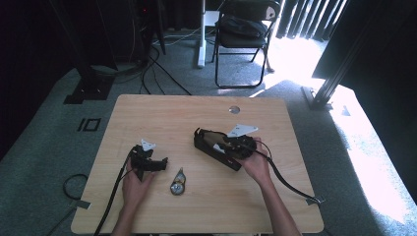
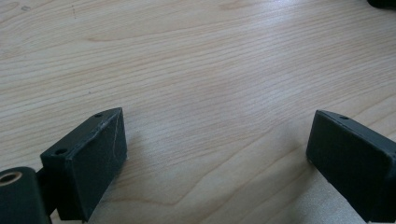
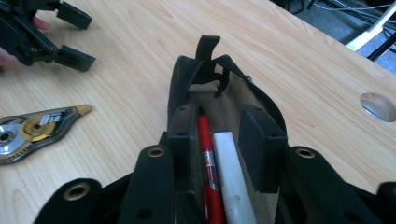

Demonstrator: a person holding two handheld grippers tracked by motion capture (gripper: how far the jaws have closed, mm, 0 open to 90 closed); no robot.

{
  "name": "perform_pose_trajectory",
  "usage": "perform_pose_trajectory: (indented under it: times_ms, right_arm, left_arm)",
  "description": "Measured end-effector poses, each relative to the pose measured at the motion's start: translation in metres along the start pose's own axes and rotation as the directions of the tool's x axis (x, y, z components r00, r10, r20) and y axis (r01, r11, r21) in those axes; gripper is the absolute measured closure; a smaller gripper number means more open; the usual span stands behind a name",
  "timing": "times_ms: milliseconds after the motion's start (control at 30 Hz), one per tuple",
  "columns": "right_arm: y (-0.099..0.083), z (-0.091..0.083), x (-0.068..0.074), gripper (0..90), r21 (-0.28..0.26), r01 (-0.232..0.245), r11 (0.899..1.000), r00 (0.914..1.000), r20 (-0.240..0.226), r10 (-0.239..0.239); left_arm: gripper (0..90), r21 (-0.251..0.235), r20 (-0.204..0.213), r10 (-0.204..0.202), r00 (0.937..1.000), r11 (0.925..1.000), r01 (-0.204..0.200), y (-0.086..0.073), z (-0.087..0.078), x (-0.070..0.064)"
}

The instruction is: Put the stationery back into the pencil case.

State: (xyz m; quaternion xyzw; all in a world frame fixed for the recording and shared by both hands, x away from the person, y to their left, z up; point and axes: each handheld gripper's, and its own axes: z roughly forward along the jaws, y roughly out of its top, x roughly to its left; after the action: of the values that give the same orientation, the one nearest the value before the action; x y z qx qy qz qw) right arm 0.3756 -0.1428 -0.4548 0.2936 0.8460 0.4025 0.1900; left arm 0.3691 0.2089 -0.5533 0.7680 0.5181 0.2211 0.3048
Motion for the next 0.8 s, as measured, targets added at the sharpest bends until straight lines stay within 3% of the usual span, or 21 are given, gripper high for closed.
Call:
perform_pose_trajectory:
  times_ms: [533,633,733,800]
  right_arm:
    - [-0.004,-0.01,0.02,59.1,-0.007,0.036,0.999,0.9993,-0.008,-0.036]
    - [-0.005,-0.01,0.023,58.7,-0.003,0.039,0.999,0.9992,-0.008,-0.039]
    - [-0.006,-0.012,0.025,58.3,-0.004,0.052,0.999,0.9986,-0.009,-0.052]
    - [-0.007,-0.014,0.027,57.8,-0.004,0.057,0.998,0.9983,-0.013,-0.058]
  left_arm:
    - [6.2,-0.004,0.0,-0.001,1.0,1.0,0.001,-0.001,-0.001,-0.001]
    - [17.4,-0.03,-0.002,-0.001,1.0,0.9995,0.001,-0.004,-0.005,-0.003]
    - [28.5,0.0,-0.008,-0.012,0.9999,0.9999,0.012,-0.003,-0.011,-0.006]
    - [35.3,0.013,0.003,0.001,1.0,0.9999,-0.001,-0.004,-0.015,-0.009]
